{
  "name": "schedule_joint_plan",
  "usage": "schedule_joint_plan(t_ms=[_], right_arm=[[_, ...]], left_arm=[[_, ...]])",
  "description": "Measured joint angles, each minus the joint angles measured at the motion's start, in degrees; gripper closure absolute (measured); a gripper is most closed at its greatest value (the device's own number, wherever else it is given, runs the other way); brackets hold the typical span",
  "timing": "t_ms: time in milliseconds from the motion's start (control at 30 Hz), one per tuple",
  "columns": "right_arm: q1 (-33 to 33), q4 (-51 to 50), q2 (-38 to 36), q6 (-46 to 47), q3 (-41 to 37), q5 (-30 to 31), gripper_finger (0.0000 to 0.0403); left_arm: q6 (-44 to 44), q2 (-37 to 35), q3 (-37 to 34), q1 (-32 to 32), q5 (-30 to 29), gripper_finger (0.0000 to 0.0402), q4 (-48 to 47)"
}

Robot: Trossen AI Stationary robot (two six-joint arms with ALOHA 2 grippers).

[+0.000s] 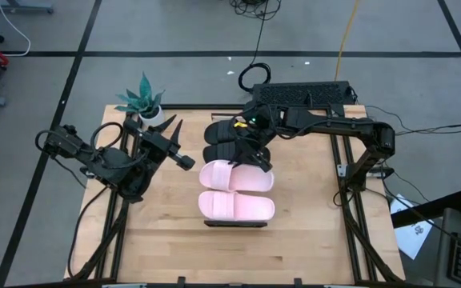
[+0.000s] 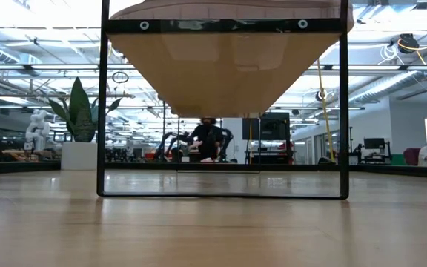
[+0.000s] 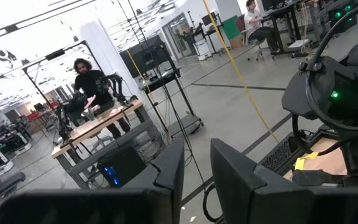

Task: Pick and place slides into the shelf
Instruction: Put the white slides on the shelf

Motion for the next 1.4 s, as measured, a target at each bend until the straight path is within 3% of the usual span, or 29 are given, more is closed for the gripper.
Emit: schedule_joint_plan(t_ms=[233,567,900,1400], right_arm=[[0.05,-0.46,0.00,-0.08,0.00,0.04,0.0307],[0.05,-1.36,0.00,-1.70,0.00,1.42,0.0303],[0.05,-3.14,-0.28,-1.57,-0.02,6.70,0.0301],[0.14,-5.74,-2.34,-1.55,-0.02,14.88,0.0262]], left_arm=[[0.22,0.00,0.00,0.00,0.00,0.0321,0.00],[0.35,0.00,0.00,0.00,0.00,0.0321,0.00],[0.33,0.00,0.00,0.53,0.00,0.0321,-0.01],[-0.24,0.00,0.00,3.13,0.02,0.0321,0.00]])
